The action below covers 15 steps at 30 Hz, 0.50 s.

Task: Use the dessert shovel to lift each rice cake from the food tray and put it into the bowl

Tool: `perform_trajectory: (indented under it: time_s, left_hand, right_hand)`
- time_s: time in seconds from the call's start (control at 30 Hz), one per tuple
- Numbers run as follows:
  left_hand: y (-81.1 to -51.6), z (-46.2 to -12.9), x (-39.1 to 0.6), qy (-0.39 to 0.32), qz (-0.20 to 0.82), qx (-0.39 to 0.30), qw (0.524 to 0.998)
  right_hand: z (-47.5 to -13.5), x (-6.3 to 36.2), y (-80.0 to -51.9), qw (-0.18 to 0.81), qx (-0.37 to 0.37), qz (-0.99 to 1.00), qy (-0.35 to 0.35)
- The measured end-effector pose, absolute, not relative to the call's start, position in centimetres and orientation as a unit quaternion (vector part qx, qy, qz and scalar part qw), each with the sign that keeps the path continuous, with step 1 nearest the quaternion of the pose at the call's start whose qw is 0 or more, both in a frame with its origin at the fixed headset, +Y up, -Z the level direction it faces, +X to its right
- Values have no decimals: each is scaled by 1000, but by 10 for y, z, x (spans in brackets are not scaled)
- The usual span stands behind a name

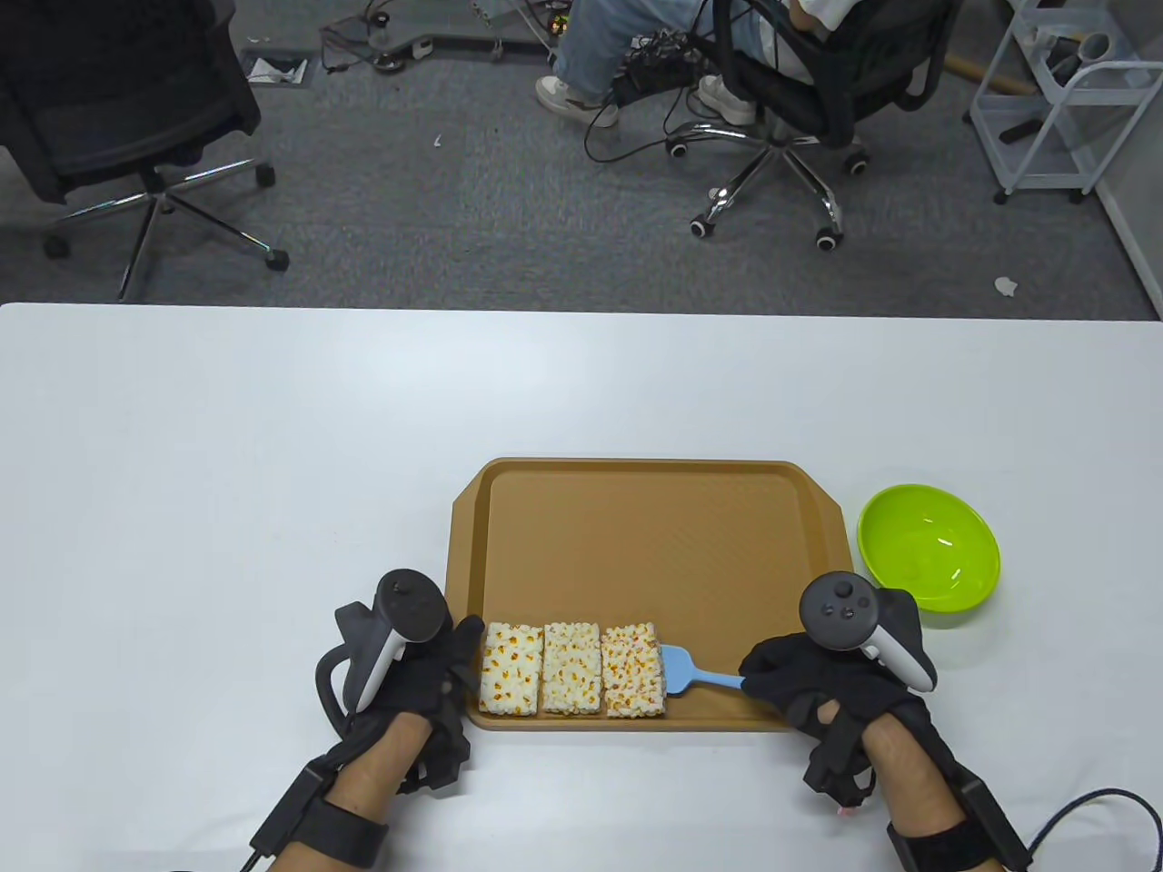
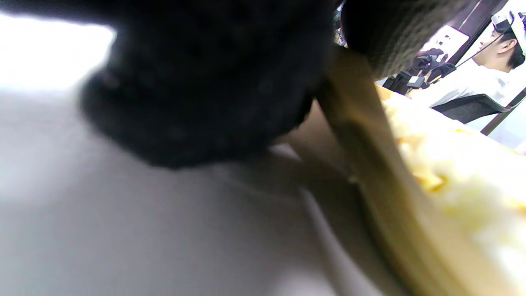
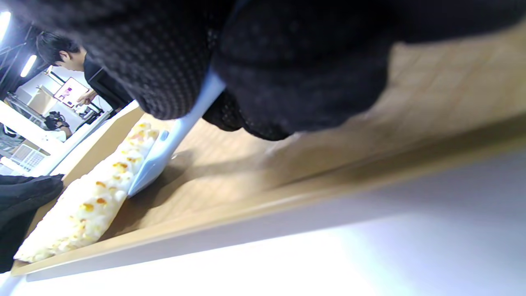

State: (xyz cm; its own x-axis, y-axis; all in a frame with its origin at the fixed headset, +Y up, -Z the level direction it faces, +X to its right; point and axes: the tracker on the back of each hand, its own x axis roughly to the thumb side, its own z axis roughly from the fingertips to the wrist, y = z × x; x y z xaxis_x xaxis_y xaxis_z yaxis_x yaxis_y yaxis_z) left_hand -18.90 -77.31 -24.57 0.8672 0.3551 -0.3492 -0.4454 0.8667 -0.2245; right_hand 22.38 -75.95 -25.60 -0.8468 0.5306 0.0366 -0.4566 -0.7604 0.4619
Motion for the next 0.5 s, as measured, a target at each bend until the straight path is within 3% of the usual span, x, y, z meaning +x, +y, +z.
perform_trajectory:
  time_s: [0.37,0.5]
  left_hand:
    - [-774,-246,-191,149,218,-155,952]
    - [-774,-246,-193,152,225,-164,948]
  right_hand:
    - [-260,225,-766,308,83,911,261]
    - [-260,239,-755,348,64,904,238]
